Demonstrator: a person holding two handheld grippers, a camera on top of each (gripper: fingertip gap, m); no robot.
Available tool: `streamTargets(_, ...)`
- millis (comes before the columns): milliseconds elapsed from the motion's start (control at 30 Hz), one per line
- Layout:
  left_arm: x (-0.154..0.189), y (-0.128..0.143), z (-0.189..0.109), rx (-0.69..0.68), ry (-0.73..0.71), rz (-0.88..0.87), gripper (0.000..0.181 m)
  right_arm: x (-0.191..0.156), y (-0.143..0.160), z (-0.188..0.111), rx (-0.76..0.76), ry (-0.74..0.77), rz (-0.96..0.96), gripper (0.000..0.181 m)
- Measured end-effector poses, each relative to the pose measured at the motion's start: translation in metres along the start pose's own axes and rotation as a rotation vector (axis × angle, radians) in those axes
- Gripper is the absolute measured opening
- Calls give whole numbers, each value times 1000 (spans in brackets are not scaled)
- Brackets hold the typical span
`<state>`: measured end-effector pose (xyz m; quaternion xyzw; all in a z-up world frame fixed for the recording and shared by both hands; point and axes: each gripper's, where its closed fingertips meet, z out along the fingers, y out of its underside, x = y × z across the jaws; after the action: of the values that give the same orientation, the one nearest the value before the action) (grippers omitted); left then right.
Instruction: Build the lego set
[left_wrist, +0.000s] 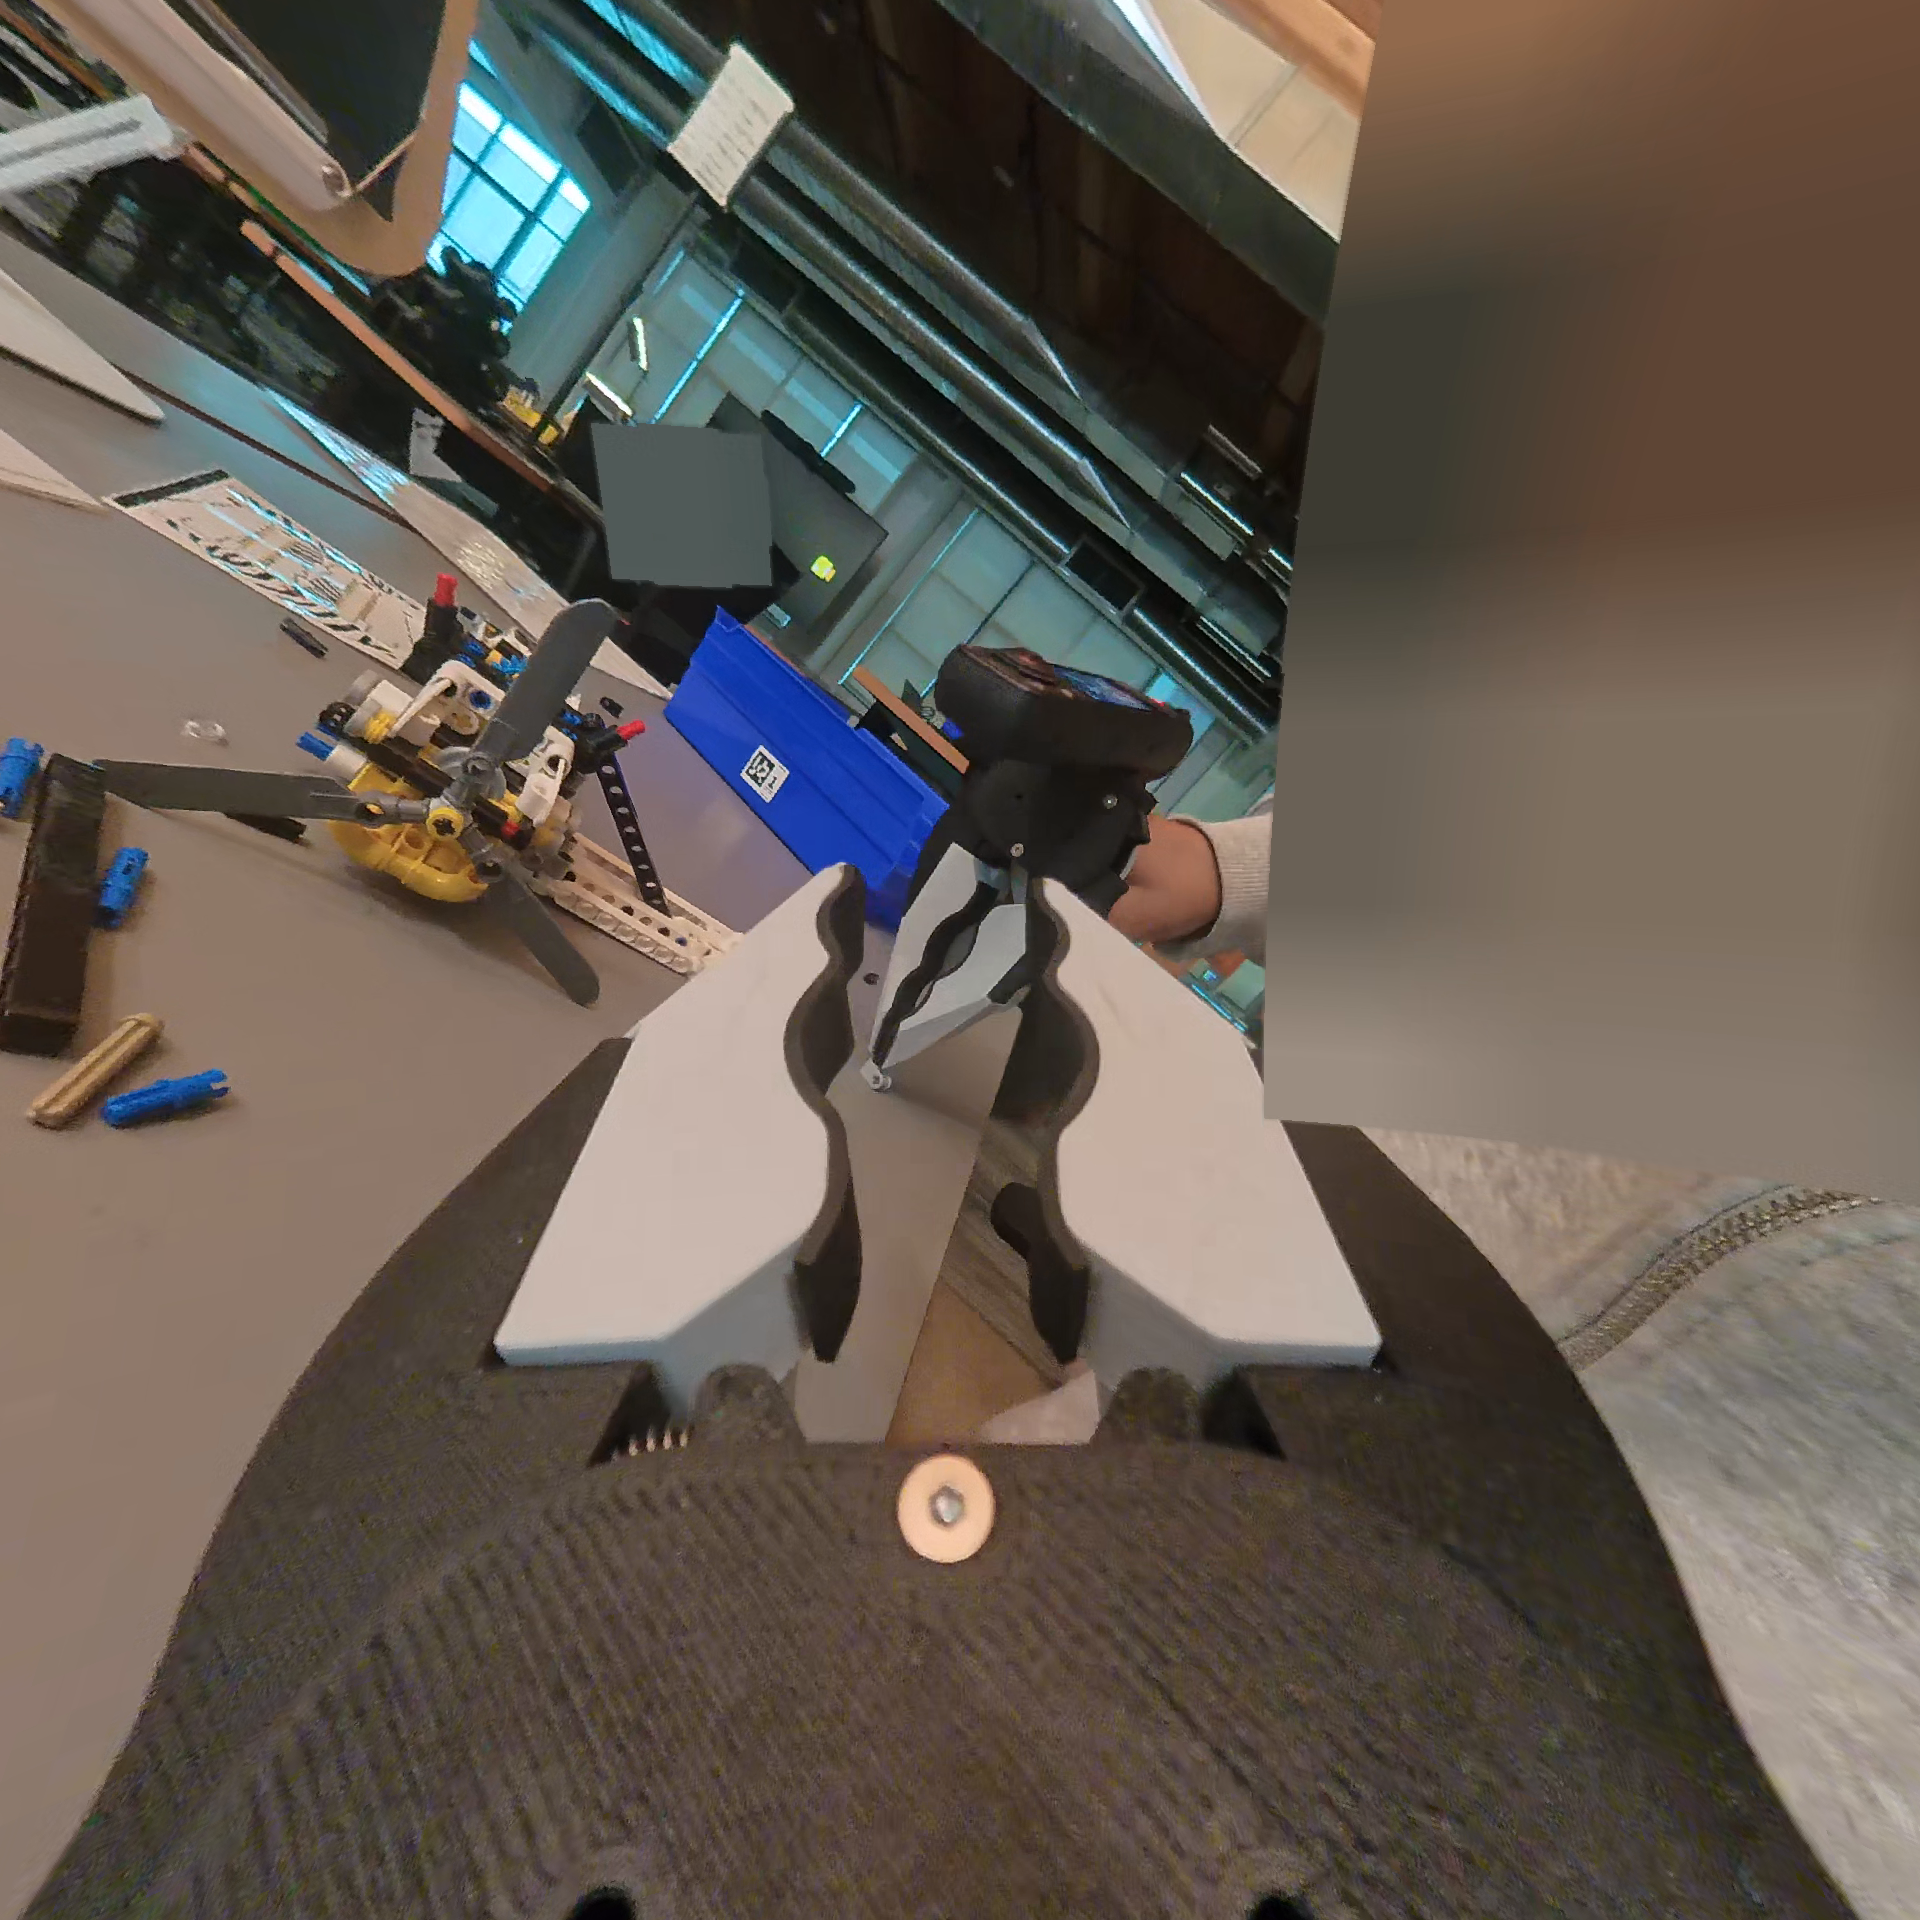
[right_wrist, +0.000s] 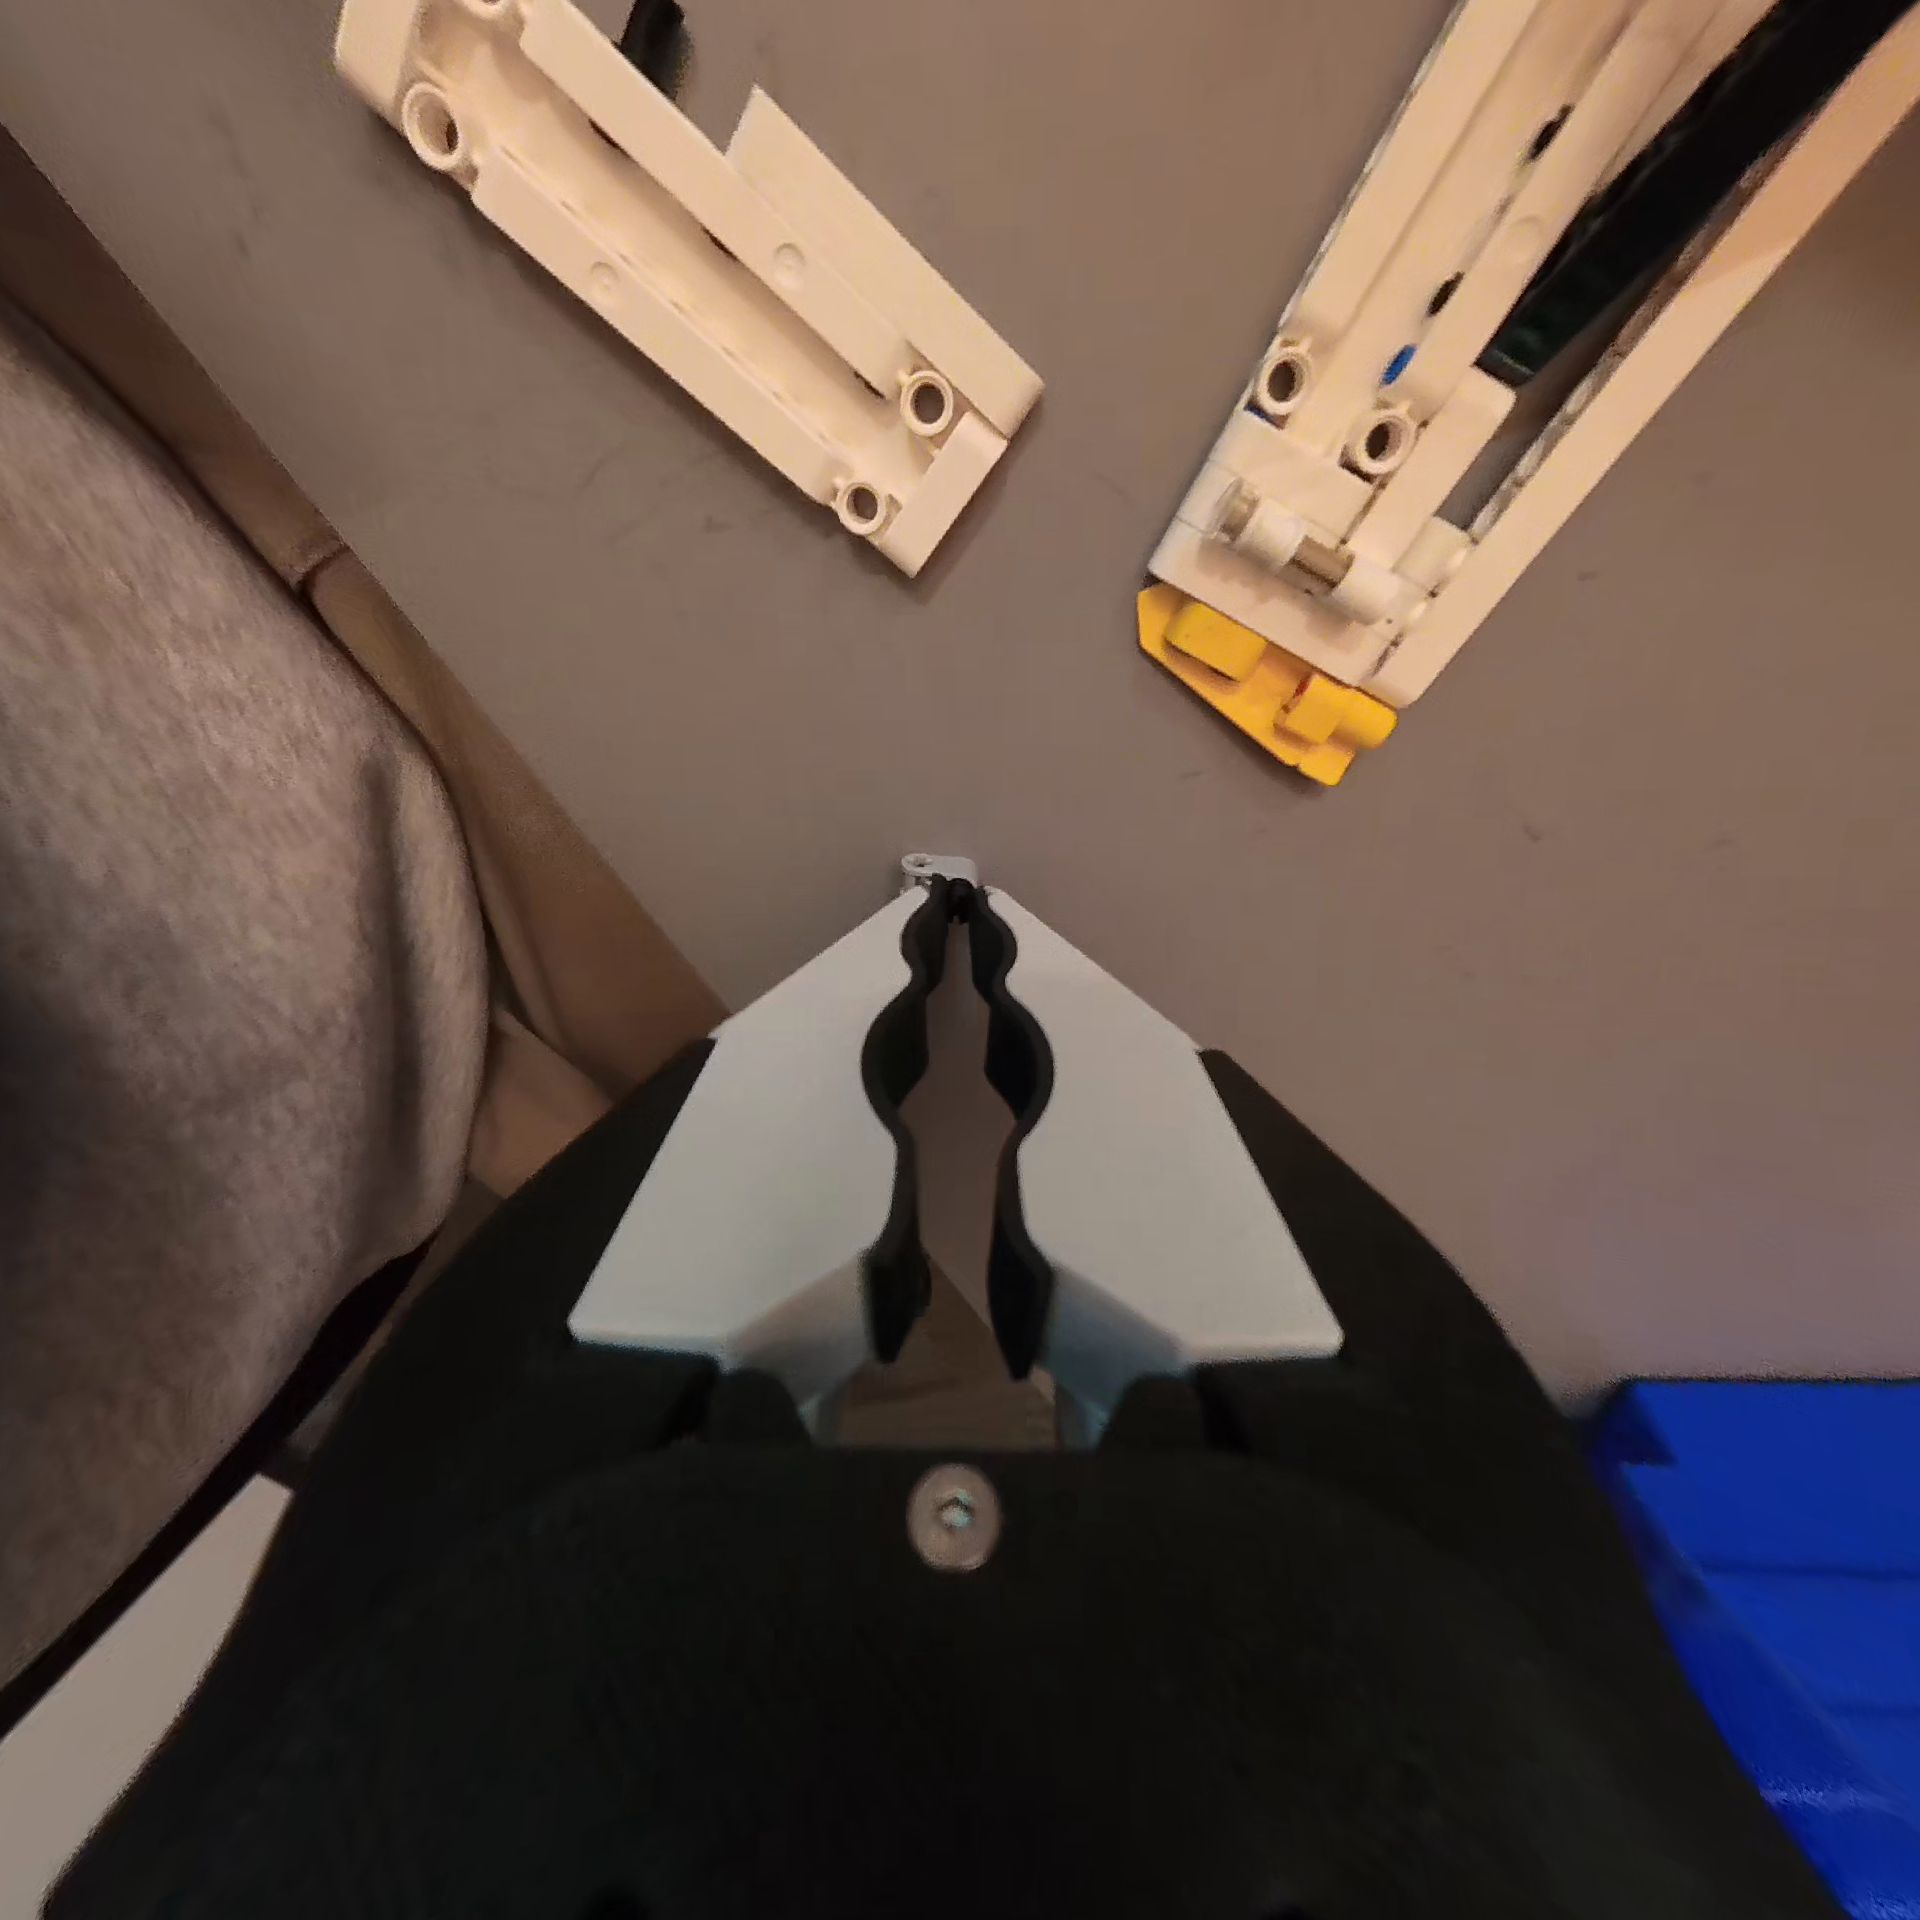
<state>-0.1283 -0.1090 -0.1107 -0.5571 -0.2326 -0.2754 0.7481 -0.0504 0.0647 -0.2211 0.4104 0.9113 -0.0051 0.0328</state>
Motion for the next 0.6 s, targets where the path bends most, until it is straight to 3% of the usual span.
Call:
streamTargets(300,0,10,6,-46,-62,116,29,1,-6,1,158,72,-30,3)
streamTargets(600,-1,12,6,-52,-124,195,27,1,-15,-1,331,24,-10,3)
